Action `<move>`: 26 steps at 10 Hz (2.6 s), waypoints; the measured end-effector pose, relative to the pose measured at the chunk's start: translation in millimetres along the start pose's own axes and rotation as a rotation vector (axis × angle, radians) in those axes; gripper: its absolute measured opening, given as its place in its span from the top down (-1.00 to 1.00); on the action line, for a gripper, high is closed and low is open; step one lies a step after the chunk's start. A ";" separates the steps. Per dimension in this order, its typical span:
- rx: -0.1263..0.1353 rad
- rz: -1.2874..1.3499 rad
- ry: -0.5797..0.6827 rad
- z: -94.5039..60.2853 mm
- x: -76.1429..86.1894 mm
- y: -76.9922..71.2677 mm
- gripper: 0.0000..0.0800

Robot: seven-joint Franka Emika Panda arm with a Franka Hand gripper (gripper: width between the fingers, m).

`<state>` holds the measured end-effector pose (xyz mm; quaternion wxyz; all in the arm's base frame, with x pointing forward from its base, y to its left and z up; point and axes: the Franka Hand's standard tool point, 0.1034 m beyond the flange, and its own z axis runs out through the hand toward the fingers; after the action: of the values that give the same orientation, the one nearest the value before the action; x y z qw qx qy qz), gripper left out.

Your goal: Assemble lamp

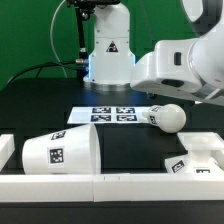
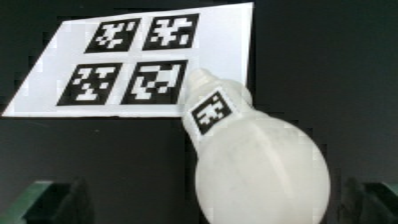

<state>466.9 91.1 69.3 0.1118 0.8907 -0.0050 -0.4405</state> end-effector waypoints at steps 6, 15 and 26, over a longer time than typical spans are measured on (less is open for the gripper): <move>0.024 -0.008 -0.021 25.0 15.8 -14.5 -0.75; 0.008 -0.050 -0.057 57.0 12.7 -21.5 -0.43; 0.391 0.070 0.261 -60.0 -31.4 -2.6 -0.43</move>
Offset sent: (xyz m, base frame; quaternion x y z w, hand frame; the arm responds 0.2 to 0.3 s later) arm 0.0065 0.0218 -0.0171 0.0084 -0.0233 0.0175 0.9995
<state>494.6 108.7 128.6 -0.0480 0.9441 -0.1068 -0.3081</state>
